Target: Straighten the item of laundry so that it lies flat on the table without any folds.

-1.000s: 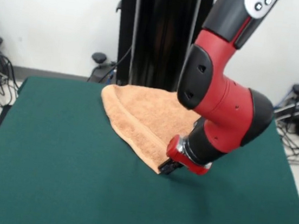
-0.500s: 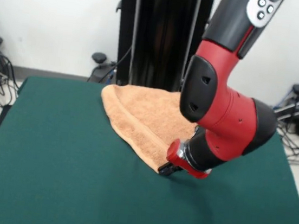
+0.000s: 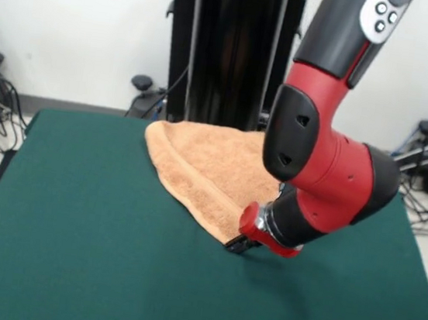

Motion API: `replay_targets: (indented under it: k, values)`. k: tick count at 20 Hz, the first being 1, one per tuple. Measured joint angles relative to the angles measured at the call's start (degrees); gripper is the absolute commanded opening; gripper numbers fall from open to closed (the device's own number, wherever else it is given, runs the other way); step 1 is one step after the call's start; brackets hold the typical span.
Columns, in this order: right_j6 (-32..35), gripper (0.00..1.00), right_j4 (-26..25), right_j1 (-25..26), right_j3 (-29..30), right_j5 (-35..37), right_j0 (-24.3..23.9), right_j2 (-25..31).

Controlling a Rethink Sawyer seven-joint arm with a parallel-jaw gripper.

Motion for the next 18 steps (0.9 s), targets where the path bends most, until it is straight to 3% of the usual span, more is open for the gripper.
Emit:
replay_targets:
  k: [18]
  values:
    - [0.0,0.0,-0.7,-9.8,-3.2,-2.7,-3.7,4.6]
